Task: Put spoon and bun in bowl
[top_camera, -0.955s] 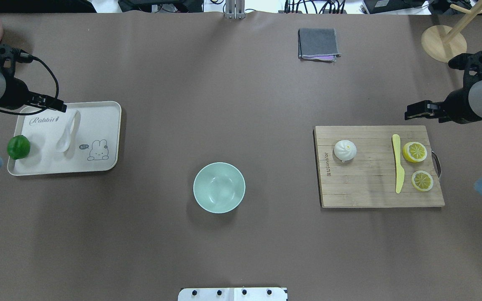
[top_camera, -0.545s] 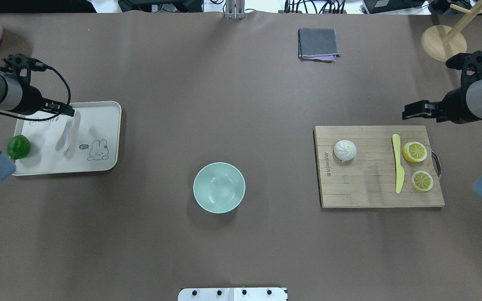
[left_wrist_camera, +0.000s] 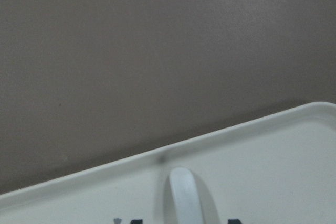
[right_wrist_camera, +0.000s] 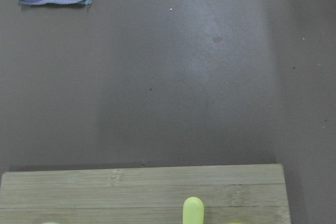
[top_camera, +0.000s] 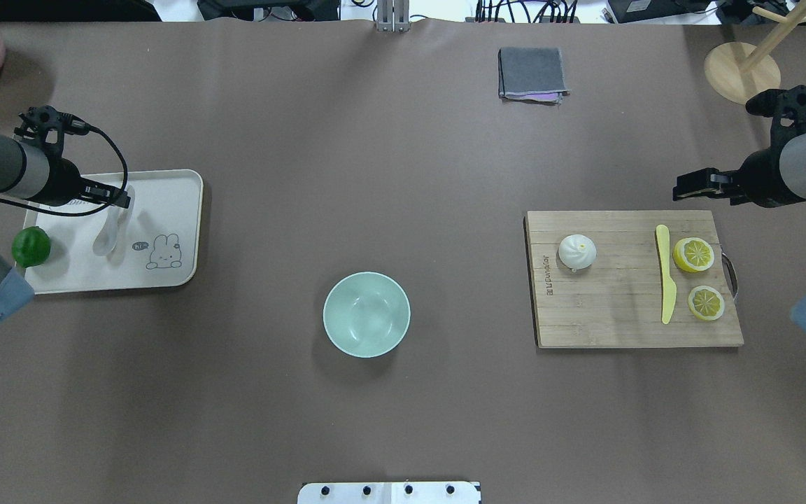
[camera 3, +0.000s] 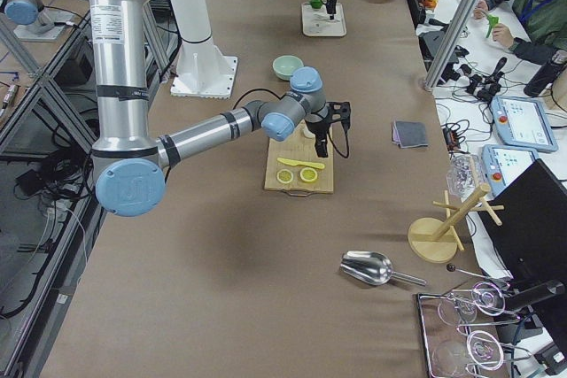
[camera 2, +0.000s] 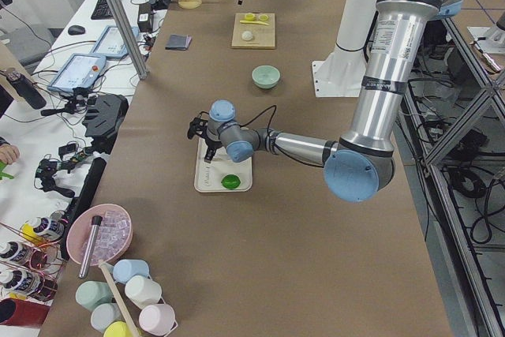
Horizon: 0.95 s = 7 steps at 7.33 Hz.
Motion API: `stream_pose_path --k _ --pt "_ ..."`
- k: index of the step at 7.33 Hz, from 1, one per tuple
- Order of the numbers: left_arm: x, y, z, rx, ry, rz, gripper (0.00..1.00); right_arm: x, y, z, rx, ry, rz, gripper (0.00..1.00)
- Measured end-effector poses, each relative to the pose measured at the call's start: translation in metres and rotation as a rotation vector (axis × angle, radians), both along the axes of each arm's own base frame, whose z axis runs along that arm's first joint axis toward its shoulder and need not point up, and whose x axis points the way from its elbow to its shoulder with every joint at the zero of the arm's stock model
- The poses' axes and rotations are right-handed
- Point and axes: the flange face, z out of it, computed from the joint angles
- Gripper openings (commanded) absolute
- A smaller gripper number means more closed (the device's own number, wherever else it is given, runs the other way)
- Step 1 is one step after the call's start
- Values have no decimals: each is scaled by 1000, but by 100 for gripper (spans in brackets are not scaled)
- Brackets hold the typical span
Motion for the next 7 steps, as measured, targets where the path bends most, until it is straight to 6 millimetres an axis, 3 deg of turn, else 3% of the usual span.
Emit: stream_pose_path --k 2,5,7 --pt "0 1 2 -2 -3 -3 0 -2 0 0 5 7 3 99" --pt "1 1 0 -21 4 -26 0 -3 1 1 6 9 3 99" --pt "1 0 -12 -8 20 -30 0 -3 1 0 7 9 3 99"
